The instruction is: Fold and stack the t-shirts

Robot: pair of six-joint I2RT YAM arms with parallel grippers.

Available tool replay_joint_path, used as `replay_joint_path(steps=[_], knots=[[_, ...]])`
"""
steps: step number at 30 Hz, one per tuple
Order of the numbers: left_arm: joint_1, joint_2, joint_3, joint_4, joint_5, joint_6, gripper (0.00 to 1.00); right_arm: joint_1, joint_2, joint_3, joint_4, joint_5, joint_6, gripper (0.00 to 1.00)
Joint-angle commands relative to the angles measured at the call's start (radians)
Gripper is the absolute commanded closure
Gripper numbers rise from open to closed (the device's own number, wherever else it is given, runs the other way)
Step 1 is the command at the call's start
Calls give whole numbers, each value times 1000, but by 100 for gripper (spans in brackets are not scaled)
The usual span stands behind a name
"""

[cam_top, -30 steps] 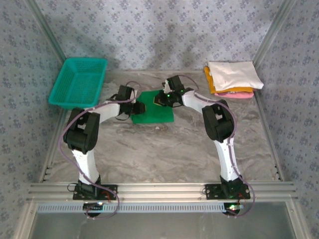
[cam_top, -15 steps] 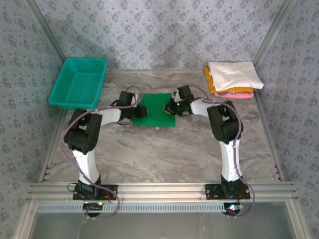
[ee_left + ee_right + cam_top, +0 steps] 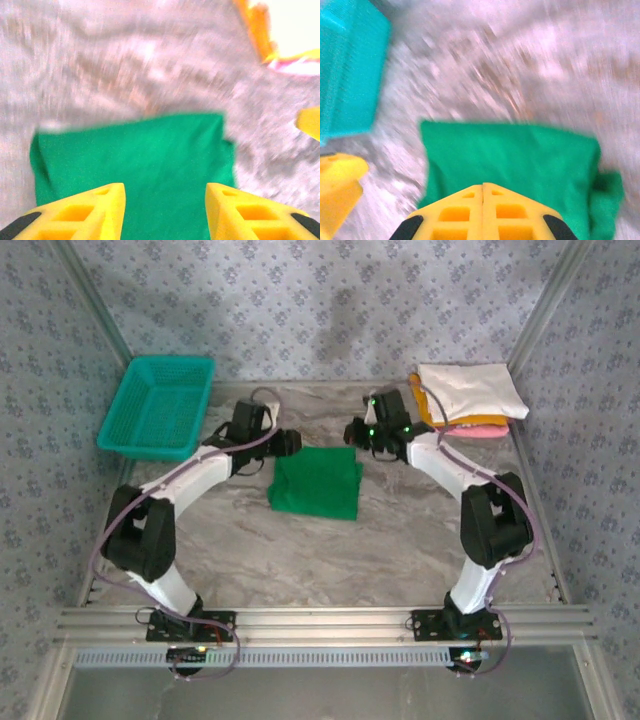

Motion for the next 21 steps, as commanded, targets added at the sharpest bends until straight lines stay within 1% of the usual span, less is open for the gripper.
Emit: replay_joint_path(steps=[1, 2, 3, 4, 5, 6, 8, 10, 12, 14, 18, 21], knots=[[22, -63, -15, -10, -21, 13, 51, -49, -22, -20, -73, -5, -12, 98], [39, -80, -54, 14, -1, -2, 49, -64, -51, -77, -56, -7, 4, 86], [52, -89, -92, 28, 13, -11, 47, -82, -84, -144, -34, -16, 14, 71], [61, -87, -110, 11, 16, -16, 46, -97, -109, -204, -19, -27, 21, 60], [69, -72, -113, -29, 30, -10, 49, -115, -128, -276, 5, -53, 26, 50], [69, -53, -111, -63, 43, 7, 53, -127, -134, -322, 24, -93, 30, 43], [61, -24, -119, -96, 26, 19, 54, -142, -115, -357, 32, -151, 31, 41], [58, -7, -151, -59, 23, 22, 54, -146, -82, -365, 37, -209, 31, 39], [60, 23, -153, -63, 14, 20, 53, -140, -64, -370, 48, -243, 31, 36], [54, 53, -144, -80, 14, 26, 52, -123, -64, -395, 68, -236, 74, 29], [41, 104, -170, -68, -23, 40, 51, -82, -42, -441, 115, -224, 101, 24], [41, 168, -148, -108, -38, 31, 52, -64, 8, -466, 164, -250, 134, 24]])
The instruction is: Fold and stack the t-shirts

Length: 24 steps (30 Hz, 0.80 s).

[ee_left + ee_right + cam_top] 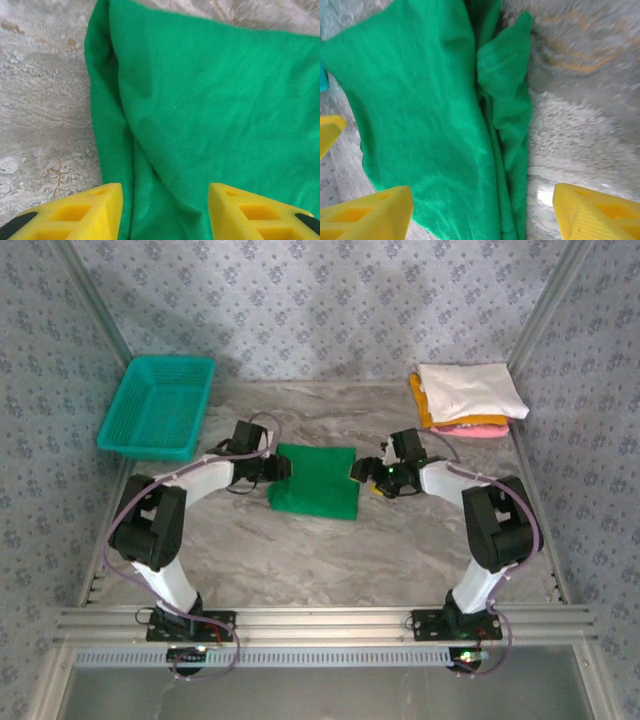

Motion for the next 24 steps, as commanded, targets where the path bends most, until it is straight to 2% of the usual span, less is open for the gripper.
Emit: replay_joint_path(steps=[1, 3, 5, 9, 11, 13, 15, 18, 20, 23, 24], knots=[[-3, 56, -3, -27, -31, 6, 52, 21, 55, -36, 80, -50, 55, 24], [-3, 65, -34, 21, -26, -3, 47, 39, 91, -22, 96, -66, 53, 24], [-3, 97, -24, 11, -14, -5, 47, 58, 125, -6, 122, -86, 56, 25], [-5, 99, -57, 37, -20, -22, 57, 65, 162, -4, 182, -99, 100, 34], [-3, 97, -64, 42, -23, -18, 59, 66, 172, -12, 201, -83, 117, 33], [3, 111, -57, 56, 7, -19, 58, 67, 197, -17, 240, -93, 139, 27], [1, 119, -55, 86, 33, -19, 60, 78, 239, 4, 268, -116, 153, 31], [-11, 129, -44, 99, 34, -20, 64, 104, 286, 40, 297, -130, 176, 31], [-19, 140, -37, 99, 37, -18, 73, 121, 303, 69, 310, -137, 192, 32], [-25, 149, -34, 93, 39, -15, 76, 143, 312, 109, 319, -129, 215, 38], [-26, 145, -40, 98, 37, -16, 77, 150, 312, 124, 323, -125, 220, 43]])
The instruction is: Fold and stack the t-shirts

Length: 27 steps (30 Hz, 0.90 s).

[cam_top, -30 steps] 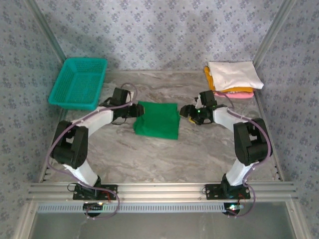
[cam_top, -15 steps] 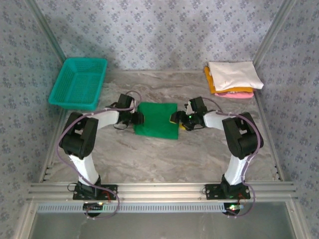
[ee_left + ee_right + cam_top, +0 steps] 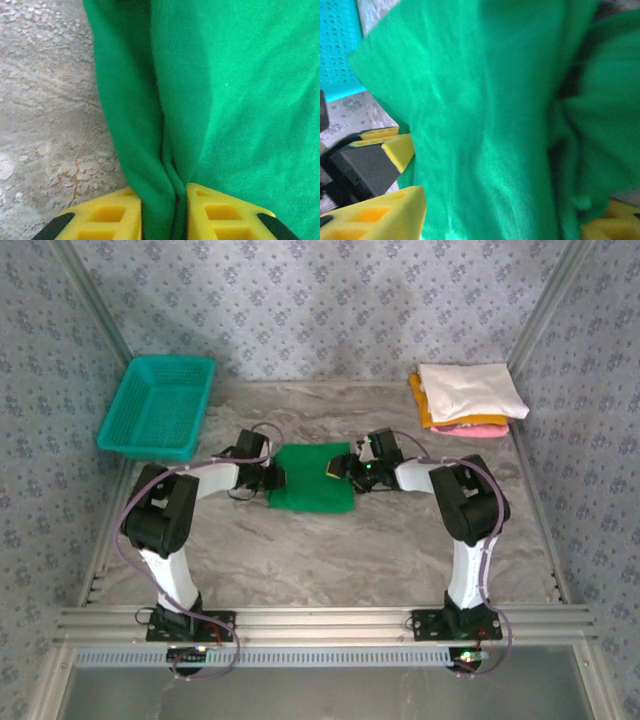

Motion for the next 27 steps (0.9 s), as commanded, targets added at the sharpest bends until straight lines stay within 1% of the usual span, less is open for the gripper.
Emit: replay_joint_path(steps=[1, 3, 4, 5, 6, 8, 9, 10, 12, 13, 15, 18, 20, 22, 24, 27], knots=[[-33, 44, -8, 30, 49, 1, 77, 62, 62, 32, 22, -3, 38, 47], [-32, 38, -9, 29, 47, 1, 77, 77, 63, 70, -10, 20, 39, 57], [-33, 37, -6, 22, 43, 2, 77, 81, 65, 82, -15, 31, 39, 65], [-33, 34, -5, 19, 37, 4, 77, 81, 68, 89, -20, 38, 42, 72], [-33, 28, -9, 21, 31, 3, 77, 78, 70, 93, -25, 42, 45, 75], [-31, 15, -19, 27, 19, 3, 77, 67, 68, 91, -26, 44, 47, 90], [-30, 10, -25, 32, 14, 3, 74, 61, 64, 87, -33, 47, 43, 98], [-27, 6, -28, 31, 6, 2, 71, 53, 58, 86, -46, 48, 38, 100], [-20, 0, -31, 31, 2, 0, 66, 39, 43, 92, -81, 51, 16, 100], [-14, -6, -32, 28, -1, -4, 60, 33, 31, 103, -121, 59, -11, 100], [-6, -32, -34, 24, -22, -13, 43, 14, 6, 153, -233, 86, -90, 100], [5, -125, -60, 33, -87, -23, 31, -29, -17, 250, -421, 121, -226, 100], [12, -202, -80, 40, -125, -23, 27, -64, -13, 330, -565, 134, -338, 100], [19, -282, -95, 36, -163, -21, 26, -112, -13, 393, -676, 171, -413, 100], [21, -351, -111, 35, -193, -8, 24, -162, -25, 427, -727, 204, -462, 100], [23, -420, -133, 38, -207, 19, 23, -224, -21, 530, -822, 257, -556, 100]])
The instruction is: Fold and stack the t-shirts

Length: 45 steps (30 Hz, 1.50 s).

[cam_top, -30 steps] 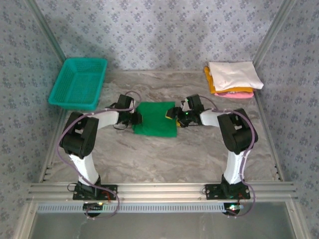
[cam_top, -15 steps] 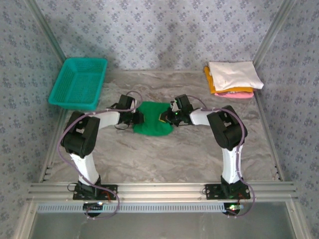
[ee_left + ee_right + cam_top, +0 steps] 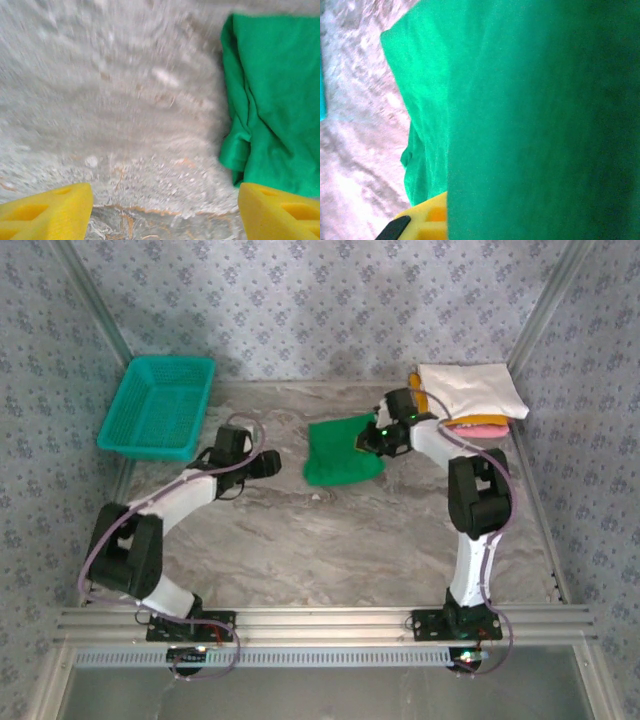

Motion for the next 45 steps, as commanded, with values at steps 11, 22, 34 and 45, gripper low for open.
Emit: replay_joint_path(steps=[11, 22, 34, 45], knots=[[-59, -93, -39, 131, 90, 146, 20, -159, 243, 799, -776, 228, -581, 100], [-136, -57, 27, 175, 150, 221, 18, -213, 286, 1036, -747, 284, -797, 100], [-139, -28, 21, 173, 132, 206, 18, -310, 352, 1102, -524, 186, -874, 100], [-151, 40, 108, 106, 138, 212, 17, -390, 463, 1080, -369, 449, -938, 100]])
